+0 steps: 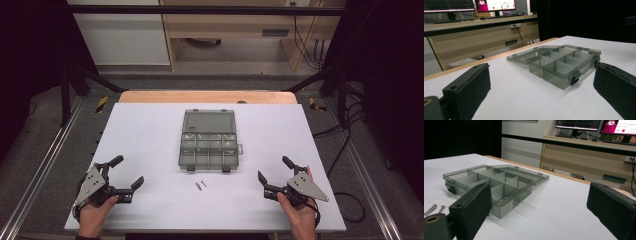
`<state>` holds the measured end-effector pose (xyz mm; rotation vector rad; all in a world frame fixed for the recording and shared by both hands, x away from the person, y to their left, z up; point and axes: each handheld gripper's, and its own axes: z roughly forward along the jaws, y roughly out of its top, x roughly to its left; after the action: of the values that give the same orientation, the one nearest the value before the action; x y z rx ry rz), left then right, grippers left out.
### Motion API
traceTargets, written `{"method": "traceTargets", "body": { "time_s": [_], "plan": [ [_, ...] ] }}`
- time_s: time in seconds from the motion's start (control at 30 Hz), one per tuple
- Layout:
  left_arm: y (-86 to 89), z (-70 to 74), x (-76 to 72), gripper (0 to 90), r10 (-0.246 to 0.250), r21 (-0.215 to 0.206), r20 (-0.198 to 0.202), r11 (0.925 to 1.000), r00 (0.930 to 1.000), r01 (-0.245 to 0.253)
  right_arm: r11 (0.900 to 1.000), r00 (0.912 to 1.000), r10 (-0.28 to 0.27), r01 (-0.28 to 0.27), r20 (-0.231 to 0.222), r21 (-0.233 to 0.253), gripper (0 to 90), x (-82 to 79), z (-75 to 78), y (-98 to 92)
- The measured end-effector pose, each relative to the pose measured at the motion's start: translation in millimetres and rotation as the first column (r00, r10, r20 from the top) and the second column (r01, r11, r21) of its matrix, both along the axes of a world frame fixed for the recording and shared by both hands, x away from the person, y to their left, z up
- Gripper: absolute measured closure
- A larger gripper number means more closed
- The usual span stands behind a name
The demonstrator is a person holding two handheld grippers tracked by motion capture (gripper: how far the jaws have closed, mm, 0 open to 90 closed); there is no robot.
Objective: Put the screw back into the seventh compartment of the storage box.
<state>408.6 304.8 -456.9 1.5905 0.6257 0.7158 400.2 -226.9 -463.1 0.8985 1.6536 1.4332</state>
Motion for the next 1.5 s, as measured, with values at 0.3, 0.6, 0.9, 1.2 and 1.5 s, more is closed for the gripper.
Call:
{"method": "traceTargets", "body": {
  "time_s": [0.3, 0.6, 0.9, 1.2, 1.5],
  "plan": [
    [-1.9, -1.2, -0.3, 0.8, -0.004, 0.02, -0.004, 0.9998, 1.0, 0.004, 1.0, 0.9983, 0.027, -0.028, -0.052, -0.013, 8.4, -1.4, 1.7, 1.6],
    [-2.9, -2.1, -0.2, 0.7, -0.008, 0.034, -0.007, 0.9994, 0.9999, 0.008, 0.986, 0.9777, 0.092, -0.116, -0.189, -0.121, 5.9, -2.5, 13.0, 18.3],
    [-4.3, -2.2, -0.3, 0.8, -0.014, 0.039, -0.009, 0.9991, 0.9999, 0.014, 0.942, 0.9442, 0.116, -0.202, -0.308, -0.266, 7.3, -4.9, 31.3, 51.4],
    [-3.9, -2.3, 0.0, 0.8, -0.014, 0.037, -0.011, 0.9992, 0.9998, 0.014, 0.887, 0.8997, 0.167, -0.316, -0.403, -0.338, 8.6, -1.9, 46.5, 87.9],
    [-4.0, -2.4, 0.1, 0.8, -0.015, 0.031, -0.012, 0.9994, 0.9998, 0.015, 0.834, 0.8459, 0.175, -0.399, -0.504, -0.381, 9.0, 9.8, 48.8, 122.3]
  ]
}}
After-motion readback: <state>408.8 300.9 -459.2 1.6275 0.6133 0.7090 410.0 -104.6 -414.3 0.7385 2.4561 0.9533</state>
